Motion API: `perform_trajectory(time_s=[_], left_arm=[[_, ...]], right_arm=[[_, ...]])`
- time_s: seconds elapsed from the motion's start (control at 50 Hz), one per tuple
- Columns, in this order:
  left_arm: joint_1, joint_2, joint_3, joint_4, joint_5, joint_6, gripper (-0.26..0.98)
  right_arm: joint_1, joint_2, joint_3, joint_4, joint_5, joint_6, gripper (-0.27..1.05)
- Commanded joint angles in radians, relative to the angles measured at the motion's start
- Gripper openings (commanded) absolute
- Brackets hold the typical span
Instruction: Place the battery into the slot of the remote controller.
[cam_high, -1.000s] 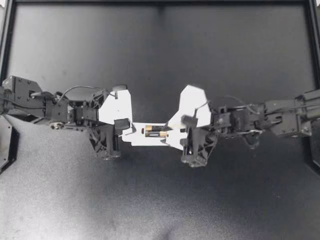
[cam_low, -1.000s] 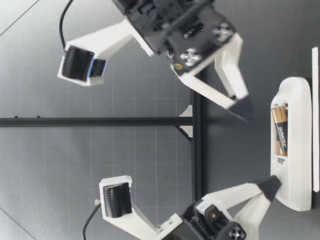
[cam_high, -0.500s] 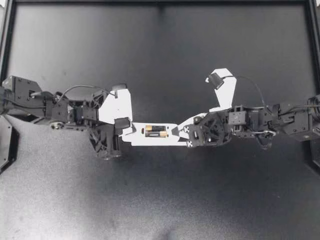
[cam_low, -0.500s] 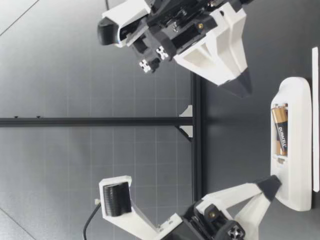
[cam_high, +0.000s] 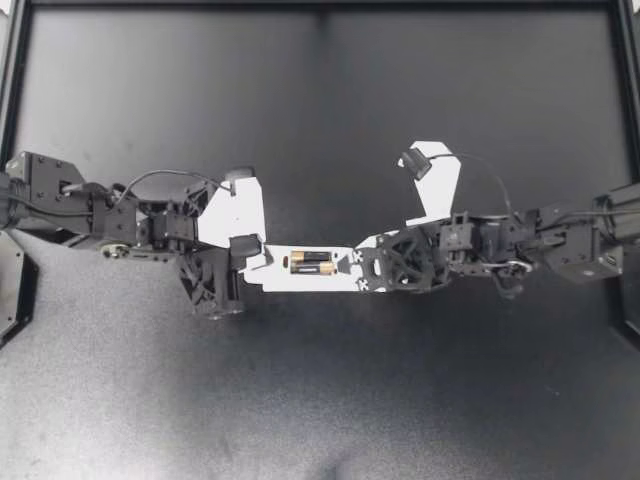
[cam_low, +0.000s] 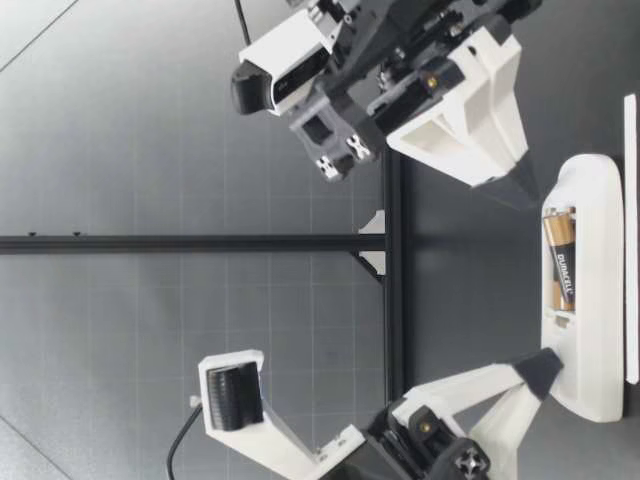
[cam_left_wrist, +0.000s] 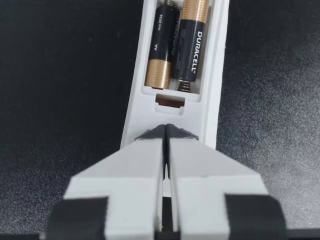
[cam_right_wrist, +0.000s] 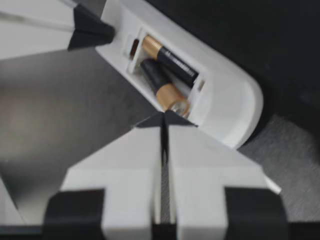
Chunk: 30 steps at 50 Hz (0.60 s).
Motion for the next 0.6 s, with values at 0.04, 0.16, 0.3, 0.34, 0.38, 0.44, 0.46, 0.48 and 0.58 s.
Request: perform_trajectory(time_s=[0.04,0.16,0.3,0.34,0.38,0.44,0.46,0.48,0.58], left_arm=[[0.005,0.000,0.002,0.000,0.006,-0.002,-0.12],[0.005,0.002,0.002,0.000,0.005,-0.002,-0.12],[0.005,0.000,0.002,-0.002,0.006,-0.002,-0.12],[0.005,0.002,0.002,-0.002,0.006,-0.002,-0.12],[0.005,0.002,0.003,-0.002,0.006,-0.002,-0.12],[0.005,0.000,0.006,-0.002,0.006,-0.002,-0.12],[0.005,0.000,0.006,0.000,0.005,-0.002,-0.12],[0.005,0.000,0.008,0.000,0.006,-0.002,-0.12],[0.005,0.000,0.011,-0.002,0.005,-0.003,-0.12]], right_arm=[[-0.017,-0.006,-0.023,0.002,-0.005,-0.005,-0.12],[-0.021,0.005,-0.028,0.000,-0.003,-0.008,-0.12],[-0.021,0.017,-0.044,-0.006,-0.002,-0.009,-0.12],[-0.021,0.020,-0.051,-0.009,0.003,-0.009,-0.12],[-0.021,0.025,-0.057,-0.015,0.012,-0.009,-0.12],[-0.021,0.028,-0.064,-0.023,0.025,-0.009,-0.12],[-0.020,0.031,-0.067,-0.026,0.031,-0.009,-0.12],[-0.021,0.032,-0.072,-0.028,0.034,-0.009,-0.12],[-0.020,0.043,-0.084,-0.035,0.049,-0.009,-0.12]])
